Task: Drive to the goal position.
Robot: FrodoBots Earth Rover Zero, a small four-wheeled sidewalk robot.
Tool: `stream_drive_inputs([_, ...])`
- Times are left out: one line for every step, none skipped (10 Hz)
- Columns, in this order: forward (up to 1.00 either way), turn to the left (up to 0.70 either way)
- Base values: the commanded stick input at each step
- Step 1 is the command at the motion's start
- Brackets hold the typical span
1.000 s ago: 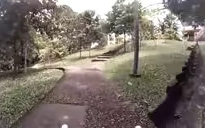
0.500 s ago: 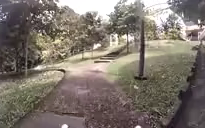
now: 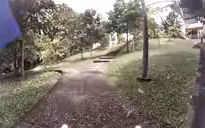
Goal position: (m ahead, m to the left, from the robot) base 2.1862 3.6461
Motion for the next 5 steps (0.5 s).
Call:
stream_drive_inputs([0.5,0.34])
stream_drive_inputs([0.5,0.1])
stream_drive_inputs([0.5,0.0])
stream_drive_inputs([0.5,0.35])
stream_drive_inputs([0.5,0.5])
